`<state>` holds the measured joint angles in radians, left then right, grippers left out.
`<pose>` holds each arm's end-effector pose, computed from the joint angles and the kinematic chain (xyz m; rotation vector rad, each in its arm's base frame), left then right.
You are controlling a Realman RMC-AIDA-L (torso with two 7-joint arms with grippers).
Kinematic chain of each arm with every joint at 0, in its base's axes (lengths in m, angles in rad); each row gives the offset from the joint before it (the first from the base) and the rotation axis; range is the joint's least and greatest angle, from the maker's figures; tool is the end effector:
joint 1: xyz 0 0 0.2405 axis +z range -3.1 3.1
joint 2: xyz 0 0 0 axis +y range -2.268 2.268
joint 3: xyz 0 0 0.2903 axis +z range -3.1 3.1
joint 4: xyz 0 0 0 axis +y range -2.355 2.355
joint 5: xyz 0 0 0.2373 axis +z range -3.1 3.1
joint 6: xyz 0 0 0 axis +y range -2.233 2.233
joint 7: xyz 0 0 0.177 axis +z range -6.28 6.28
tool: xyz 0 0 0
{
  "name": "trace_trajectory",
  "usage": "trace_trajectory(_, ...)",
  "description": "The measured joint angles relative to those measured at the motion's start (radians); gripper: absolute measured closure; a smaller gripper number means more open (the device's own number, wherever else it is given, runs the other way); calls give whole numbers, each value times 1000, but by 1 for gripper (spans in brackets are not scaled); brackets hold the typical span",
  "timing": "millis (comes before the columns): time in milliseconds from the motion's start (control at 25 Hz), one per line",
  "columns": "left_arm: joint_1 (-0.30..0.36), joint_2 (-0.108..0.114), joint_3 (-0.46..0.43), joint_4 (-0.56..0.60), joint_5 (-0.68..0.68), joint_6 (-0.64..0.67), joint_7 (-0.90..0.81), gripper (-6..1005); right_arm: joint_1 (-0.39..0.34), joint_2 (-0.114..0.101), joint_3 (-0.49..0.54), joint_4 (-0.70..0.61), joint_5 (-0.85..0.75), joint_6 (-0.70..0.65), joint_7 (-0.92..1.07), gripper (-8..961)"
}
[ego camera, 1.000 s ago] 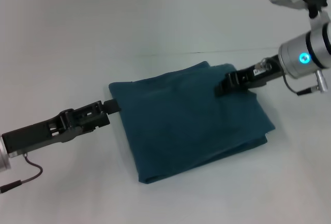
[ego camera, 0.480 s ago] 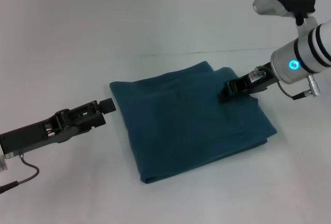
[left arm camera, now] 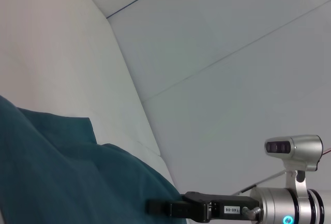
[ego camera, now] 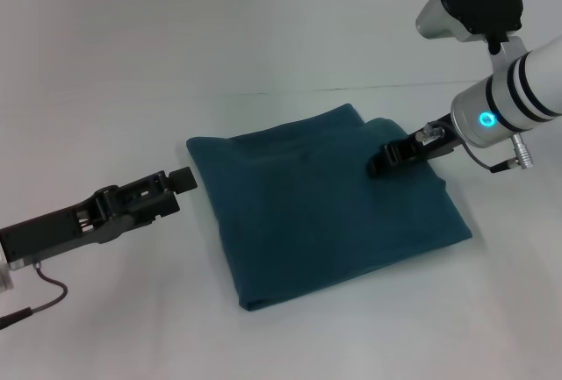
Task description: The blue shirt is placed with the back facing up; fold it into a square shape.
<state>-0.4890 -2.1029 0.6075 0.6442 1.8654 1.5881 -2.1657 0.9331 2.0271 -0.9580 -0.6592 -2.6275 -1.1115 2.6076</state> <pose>-0.2881 0.3752 -0.0303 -2.2731 -1.7498 -1.1457 0.2383 0.5127 -0.0485 -2.2570 1.3397 -0.1118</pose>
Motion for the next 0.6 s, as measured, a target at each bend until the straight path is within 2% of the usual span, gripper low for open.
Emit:
trace_trajectory(40,0,0,0,0,0,0,0,49,0,0,-1,0,0,4,0,819)
trace_trajectory(240,1,0,-9,0,0,-1,0,49,-1,2,-11,1,-13,12,9,616)
trace_trajectory(480,2,0,-13,0,0,-1,0,48,-11,1,-2,17,-24,81,31,498)
trace_trajectory(600,4,-1,-14,0,0,-1,0,48,-5,3,-1,40,-19,123,31,498)
